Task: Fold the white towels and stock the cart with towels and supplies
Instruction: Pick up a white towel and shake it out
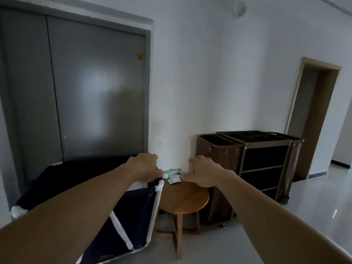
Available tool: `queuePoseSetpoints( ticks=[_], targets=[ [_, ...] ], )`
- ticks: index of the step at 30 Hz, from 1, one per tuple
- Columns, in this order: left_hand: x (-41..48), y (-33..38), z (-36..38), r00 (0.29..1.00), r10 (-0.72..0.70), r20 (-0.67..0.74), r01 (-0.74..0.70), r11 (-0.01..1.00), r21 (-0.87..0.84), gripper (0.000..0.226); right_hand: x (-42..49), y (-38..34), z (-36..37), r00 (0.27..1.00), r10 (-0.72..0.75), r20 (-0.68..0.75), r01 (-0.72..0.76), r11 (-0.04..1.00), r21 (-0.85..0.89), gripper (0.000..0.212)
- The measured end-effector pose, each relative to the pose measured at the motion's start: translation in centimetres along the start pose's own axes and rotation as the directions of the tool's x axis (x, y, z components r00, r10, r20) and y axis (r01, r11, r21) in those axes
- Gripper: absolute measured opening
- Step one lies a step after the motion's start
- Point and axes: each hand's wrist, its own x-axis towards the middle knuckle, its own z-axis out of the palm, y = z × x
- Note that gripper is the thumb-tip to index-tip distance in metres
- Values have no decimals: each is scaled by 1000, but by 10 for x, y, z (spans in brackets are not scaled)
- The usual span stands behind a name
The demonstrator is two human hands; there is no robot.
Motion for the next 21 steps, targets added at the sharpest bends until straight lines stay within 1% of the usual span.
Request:
queuePoseSetpoints(
  ticks=[6,11,13,16,19,21],
  targets=[
    [105,-28,15,999,15,43,-16,1000,25,67,105,13,10,1000,10,10,-10,1000,-2,76],
    [190,-46,31,999,0,43,-1,1000,30,62,203,33,21,999,-50,22,50,999,-15,76],
    [224,-57,34,999,-24,41,23,999,32,63,247,41,25,995,-98,20,98,995,-6,76],
    [271,-75,29,994,-97,46,96,995,32,67,306,46,26,988,-151,43,151,988,11,76],
    [313,-92,33,987,-158,21,158,987,12,67,362,50,33,975,-215,54,214,977,26,73],
    [335,-104,40,981,-184,55,183,983,17,67,396,49,41,966,-245,78,242,969,40,73]
  ],
)
